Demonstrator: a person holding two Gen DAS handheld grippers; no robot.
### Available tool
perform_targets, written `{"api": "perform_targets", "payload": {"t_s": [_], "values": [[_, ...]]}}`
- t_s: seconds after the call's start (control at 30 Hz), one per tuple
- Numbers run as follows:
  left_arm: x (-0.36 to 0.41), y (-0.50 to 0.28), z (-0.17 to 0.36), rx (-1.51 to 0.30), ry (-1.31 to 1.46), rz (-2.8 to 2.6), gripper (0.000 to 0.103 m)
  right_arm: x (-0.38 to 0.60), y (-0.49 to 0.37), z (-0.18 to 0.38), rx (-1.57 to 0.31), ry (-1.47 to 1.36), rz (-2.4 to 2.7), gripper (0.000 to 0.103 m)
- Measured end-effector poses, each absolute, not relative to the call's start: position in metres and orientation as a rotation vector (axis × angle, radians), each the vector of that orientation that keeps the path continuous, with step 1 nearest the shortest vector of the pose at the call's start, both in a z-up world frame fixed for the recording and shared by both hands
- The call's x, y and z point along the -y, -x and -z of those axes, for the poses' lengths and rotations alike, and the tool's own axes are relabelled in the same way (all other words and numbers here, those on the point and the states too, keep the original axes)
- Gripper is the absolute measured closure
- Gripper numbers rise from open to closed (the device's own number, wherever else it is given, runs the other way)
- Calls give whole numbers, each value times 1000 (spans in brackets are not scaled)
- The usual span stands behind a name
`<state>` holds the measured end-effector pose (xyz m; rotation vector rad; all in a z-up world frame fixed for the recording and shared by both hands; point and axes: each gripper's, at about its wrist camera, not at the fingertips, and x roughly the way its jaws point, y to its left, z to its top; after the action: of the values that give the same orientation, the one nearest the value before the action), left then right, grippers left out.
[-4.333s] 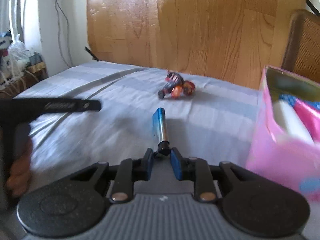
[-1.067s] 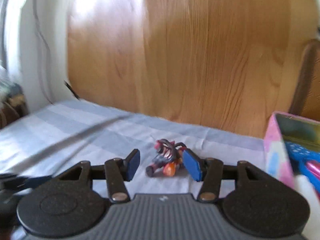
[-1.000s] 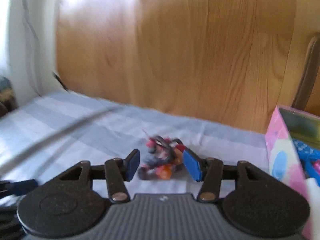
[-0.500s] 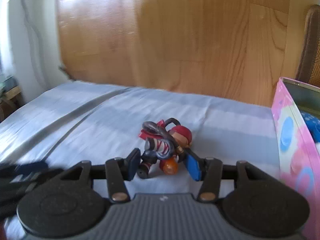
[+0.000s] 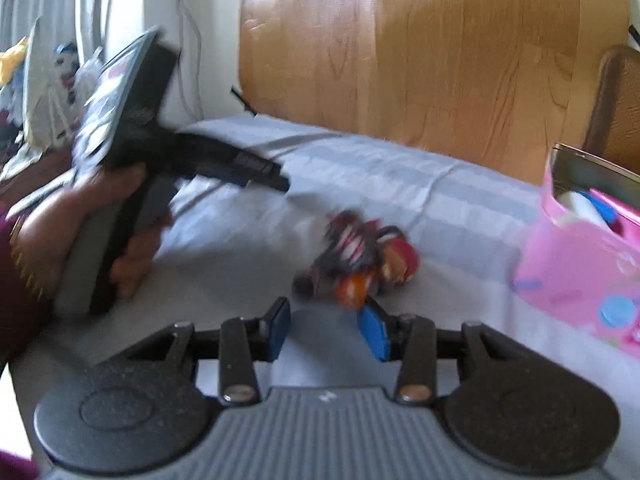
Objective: Organize rigid objects
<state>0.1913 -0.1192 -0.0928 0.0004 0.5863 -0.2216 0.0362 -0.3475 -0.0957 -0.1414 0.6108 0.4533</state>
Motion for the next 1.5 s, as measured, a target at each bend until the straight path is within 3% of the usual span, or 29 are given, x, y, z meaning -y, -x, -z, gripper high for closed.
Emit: {"api": "perform_targets", "payload": {"t_s": [0.13, 0.27, 1.5], "values": [[125, -190, 93, -590, -41, 218, 45, 369, -21, 94, -603, 46, -427, 51], [125, -189, 92, -590, -53, 215, 45, 383, -29, 94, -619, -55, -420, 51], [127, -189, 93, -595, -55, 242, 39, 387, -24, 99, -616, -95, -424, 47]]}}
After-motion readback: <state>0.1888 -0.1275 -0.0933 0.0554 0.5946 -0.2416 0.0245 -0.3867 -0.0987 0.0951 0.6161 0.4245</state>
